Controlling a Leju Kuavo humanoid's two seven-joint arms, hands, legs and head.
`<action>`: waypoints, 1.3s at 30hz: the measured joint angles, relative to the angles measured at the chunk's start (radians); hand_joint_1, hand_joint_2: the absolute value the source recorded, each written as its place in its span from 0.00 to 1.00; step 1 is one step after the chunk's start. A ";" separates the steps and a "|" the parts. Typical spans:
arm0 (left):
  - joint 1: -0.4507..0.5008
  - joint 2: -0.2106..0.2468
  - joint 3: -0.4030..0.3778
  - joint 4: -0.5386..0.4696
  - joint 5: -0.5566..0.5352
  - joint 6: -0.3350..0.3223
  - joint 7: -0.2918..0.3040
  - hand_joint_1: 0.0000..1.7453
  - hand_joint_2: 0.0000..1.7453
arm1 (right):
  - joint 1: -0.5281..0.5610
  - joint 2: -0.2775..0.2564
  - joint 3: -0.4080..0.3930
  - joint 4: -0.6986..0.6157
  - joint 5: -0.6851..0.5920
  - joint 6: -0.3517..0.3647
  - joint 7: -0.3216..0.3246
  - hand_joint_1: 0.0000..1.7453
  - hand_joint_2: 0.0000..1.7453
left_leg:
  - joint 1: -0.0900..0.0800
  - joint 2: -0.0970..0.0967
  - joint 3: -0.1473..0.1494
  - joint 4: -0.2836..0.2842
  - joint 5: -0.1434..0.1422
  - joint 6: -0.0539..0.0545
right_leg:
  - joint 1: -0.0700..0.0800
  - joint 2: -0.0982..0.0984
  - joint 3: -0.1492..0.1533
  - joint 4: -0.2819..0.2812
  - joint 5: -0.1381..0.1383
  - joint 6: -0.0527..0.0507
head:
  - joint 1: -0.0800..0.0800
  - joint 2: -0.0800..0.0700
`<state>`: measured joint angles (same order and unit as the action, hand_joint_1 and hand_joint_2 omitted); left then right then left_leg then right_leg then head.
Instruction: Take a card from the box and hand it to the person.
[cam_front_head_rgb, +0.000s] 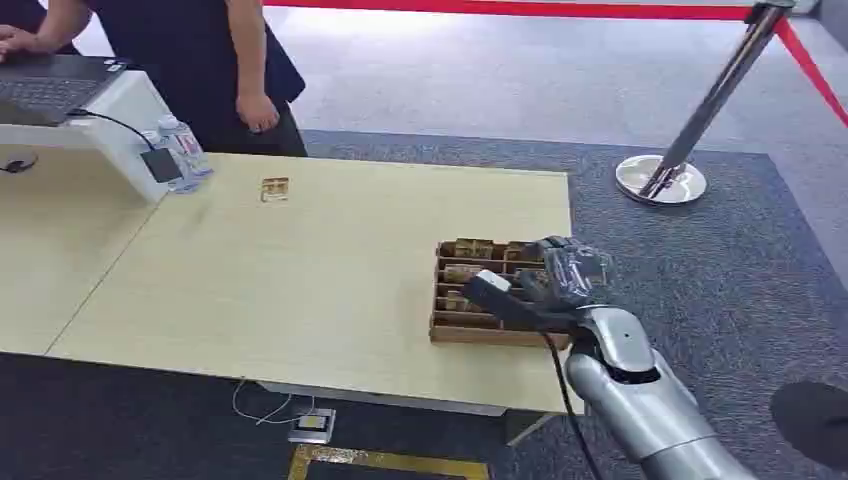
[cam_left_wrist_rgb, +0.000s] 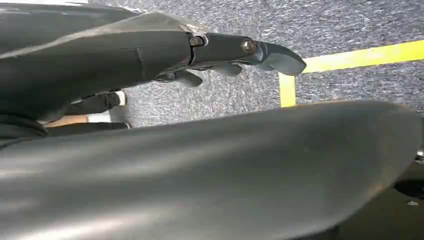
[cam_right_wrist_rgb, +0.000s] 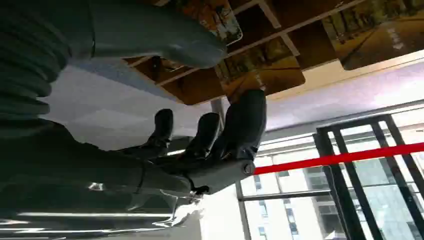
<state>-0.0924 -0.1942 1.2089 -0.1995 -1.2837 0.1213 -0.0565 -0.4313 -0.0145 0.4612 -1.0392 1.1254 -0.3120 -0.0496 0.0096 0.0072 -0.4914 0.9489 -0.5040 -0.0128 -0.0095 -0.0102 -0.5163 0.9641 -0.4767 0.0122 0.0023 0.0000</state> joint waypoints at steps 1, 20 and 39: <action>0.000 0.000 0.000 0.000 0.000 0.000 0.000 0.00 0.00 | -0.002 0.000 0.000 0.004 0.000 0.000 0.000 0.50 1.00 | 0.000 0.000 0.000 0.000 0.000 0.000 | 0.000 0.000 0.000 0.000 0.000 0.000 | 0.000 0.000; 0.001 0.000 0.000 0.000 0.009 0.005 0.002 0.00 0.00 | -0.021 0.007 0.001 0.060 -0.010 0.005 -0.005 0.50 1.00 | 0.000 0.000 0.000 0.000 0.000 0.000 | 0.000 0.000 0.000 0.000 0.000 0.000 | 0.000 0.000; 0.002 0.000 0.000 0.000 0.009 0.005 0.002 0.00 0.00 | -0.023 0.003 0.001 0.097 -0.012 -0.012 0.005 0.53 1.00 | 0.000 0.000 0.000 0.000 0.000 0.000 | 0.000 0.000 0.000 0.000 0.000 0.000 | 0.000 0.000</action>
<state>-0.0901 -0.1942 1.2093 -0.1995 -1.2745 0.1267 -0.0545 -0.4547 -0.0114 0.4620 -0.9423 1.1131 -0.3239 -0.0446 0.0096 0.0072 -0.4913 0.9490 -0.5040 -0.0128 -0.0095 -0.0102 -0.5164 0.9641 -0.4767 0.0122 0.0023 0.0000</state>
